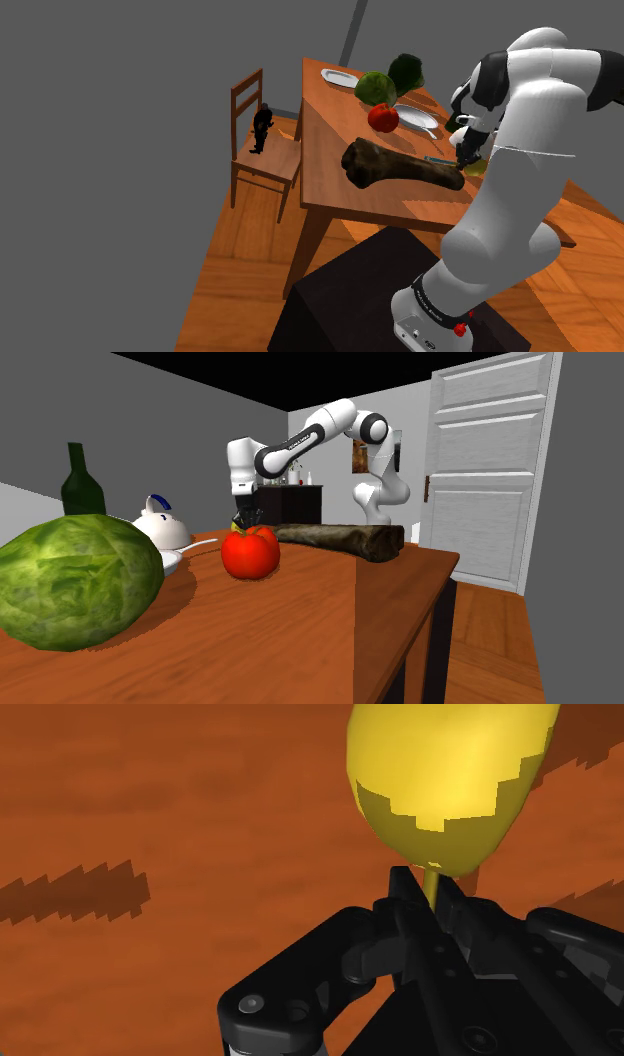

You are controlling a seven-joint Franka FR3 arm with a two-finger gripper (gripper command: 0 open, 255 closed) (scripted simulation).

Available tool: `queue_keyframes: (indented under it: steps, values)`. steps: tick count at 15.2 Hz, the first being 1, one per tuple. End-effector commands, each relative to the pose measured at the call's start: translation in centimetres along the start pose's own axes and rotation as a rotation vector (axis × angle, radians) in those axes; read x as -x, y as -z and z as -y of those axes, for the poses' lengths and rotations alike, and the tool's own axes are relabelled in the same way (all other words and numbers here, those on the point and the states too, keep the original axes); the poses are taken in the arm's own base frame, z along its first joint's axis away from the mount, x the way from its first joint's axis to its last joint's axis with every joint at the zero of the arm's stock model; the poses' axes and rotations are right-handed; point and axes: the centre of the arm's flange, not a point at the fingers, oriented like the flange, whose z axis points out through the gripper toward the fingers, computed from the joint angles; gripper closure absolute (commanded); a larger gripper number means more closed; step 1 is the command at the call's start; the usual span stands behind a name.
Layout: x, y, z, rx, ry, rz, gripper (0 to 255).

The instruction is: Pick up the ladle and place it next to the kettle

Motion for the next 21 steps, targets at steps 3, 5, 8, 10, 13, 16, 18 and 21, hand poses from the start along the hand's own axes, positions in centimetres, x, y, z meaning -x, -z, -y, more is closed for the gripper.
queue_keyframes:
  steps: [3, 5, 8, 10, 13, 16, 18, 21]
  values:
    - [0.1, -0.2, 0.0, -0.001, -0.001, 0.0, 255]
    - [0.1, -0.2, 0.0, -0.001, -0.001, 0.0, 255]
    - [0.1, -0.2, 0.0, -0.001, -0.001, 0.0, 0]
    - [0.1, -0.2, 0.0, -0.001, -0.001, 0.0, 0]
    - [0.1, 2.5, 0.0, -0.001, -0.001, 0.0, 0]
    - [0.1, 4.8, 0.0, -0.001, -0.001, 0.0, 0]
    - [0.1, 4.8, 0.0, -0.001, -0.001, 0.0, 0]
    - [0.1, 4.8, 0.0, -0.001, -0.001, 0.0, 0]
